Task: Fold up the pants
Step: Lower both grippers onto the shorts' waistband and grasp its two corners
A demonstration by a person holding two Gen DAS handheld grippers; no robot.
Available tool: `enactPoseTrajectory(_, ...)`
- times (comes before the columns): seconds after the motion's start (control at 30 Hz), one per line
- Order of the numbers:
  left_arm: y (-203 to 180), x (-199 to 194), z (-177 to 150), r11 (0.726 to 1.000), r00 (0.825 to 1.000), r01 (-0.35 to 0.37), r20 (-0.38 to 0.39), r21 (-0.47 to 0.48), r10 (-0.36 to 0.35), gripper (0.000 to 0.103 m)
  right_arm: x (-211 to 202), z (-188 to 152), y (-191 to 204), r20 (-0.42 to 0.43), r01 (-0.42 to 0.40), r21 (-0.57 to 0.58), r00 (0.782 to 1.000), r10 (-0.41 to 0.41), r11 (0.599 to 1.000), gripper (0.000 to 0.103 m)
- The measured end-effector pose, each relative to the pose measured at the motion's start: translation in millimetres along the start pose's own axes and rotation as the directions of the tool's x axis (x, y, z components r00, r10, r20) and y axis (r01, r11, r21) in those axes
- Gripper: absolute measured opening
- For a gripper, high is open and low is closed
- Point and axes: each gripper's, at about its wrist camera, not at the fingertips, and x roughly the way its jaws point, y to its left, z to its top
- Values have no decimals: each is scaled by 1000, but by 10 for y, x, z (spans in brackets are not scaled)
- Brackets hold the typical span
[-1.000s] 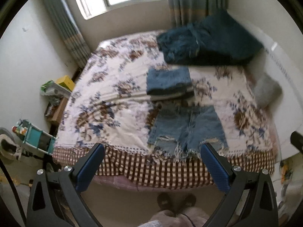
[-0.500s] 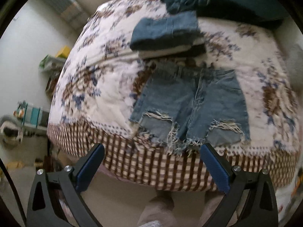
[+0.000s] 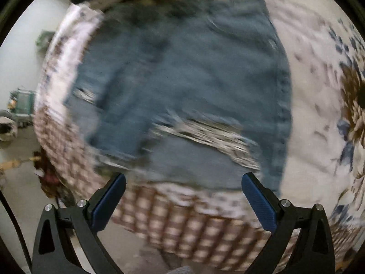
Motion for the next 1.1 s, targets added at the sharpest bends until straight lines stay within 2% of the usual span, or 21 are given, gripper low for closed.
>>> enactPoseTrajectory(0.07, -100, 104, -9, 999, 999, 38, -33, -31, -39, 103, 156, 138, -39, -32, 11, -15, 999, -12, 1000, 82)
enactPoseTrajectory(0.1, -144, 173, -2, 995, 995, 79, -53, -63, -83, 103, 222, 214, -42, -46, -1, -25, 999, 0, 1000, 82)
enactPoseTrajectory(0.17, -141, 289, -3, 967, 975, 190, -82, -167, -206, 103, 312, 356, -16, -71, -7, -37, 997, 5, 999, 82)
enactPoseTrajectory(0.2, -129, 311, -3, 957, 969, 214, -83, -198, -233, 103, 341, 423, 26, -85, -16, -44, 996, 13, 999, 82)
enactPoseTrajectory(0.27, -75, 333, 2, 921, 952, 273, -61, -279, -300, 101, 378, 563, 163, -112, -17, -64, 994, 10, 998, 82)
enactPoseTrajectory(0.3, -36, 334, 9, 893, 938, 316, -39, -321, -345, 99, 397, 641, 235, -122, -4, -82, 993, -6, 997, 82)
enactPoseTrajectory(0.37, 4, 344, 40, 860, 918, 366, -16, -356, -397, 96, 427, 812, 439, -136, 38, -137, 989, -56, 990, 82)
enactPoseTrajectory(0.43, 1, 381, 94, 849, 906, 392, -13, -356, -424, 93, 480, 951, 622, -143, 61, -185, 986, -89, 981, 82)
enactPoseTrajectory(0.57, -36, 505, 196, 857, 910, 380, -23, -349, -413, 92, 646, 1270, 963, -144, 122, -247, 976, -161, 961, 82)
enactPoseTrajectory(0.77, 32, 525, 351, 840, 907, 382, -20, -385, -421, 89, 901, 1543, 1183, -169, 201, -259, 954, -249, 945, 82)
enactPoseTrajectory(0.87, 70, 490, 445, 843, 912, 375, -11, -387, -411, 77, 981, 1566, 1238, -182, 226, -263, 943, -278, 938, 82)
enactPoseTrajectory(0.9, 73, 470, 505, 843, 912, 376, -5, -386, -409, 66, 1002, 1559, 1263, -184, 235, -265, 940, -289, 935, 82)
enactPoseTrajectory(0.93, 104, 424, 528, 845, 915, 376, 9, -381, -403, 59, 1025, 1551, 1295, -186, 238, -264, 938, -292, 935, 82)
enactPoseTrajectory(1.0, 167, 319, 582, 843, 911, 395, 40, -365, -409, 35, 1056, 1520, 1316, -189, 241, -257, 937, -294, 936, 81)
enactPoseTrajectory(1.03, 185, 273, 611, 845, 910, 401, 45, -355, -413, 30, 1057, 1523, 1313, -189, 239, -250, 938, -289, 938, 81)
enactPoseTrajectory(1.07, 223, 217, 656, 843, 905, 412, 53, -346, -421, 23, 1025, 1532, 1241, -190, 228, -242, 942, -276, 943, 76)
enactPoseTrajectory(1.1, 255, 181, 682, 841, 904, 417, 55, -344, -425, 17, 990, 1553, 1185, -191, 213, -235, 946, -260, 948, 66)
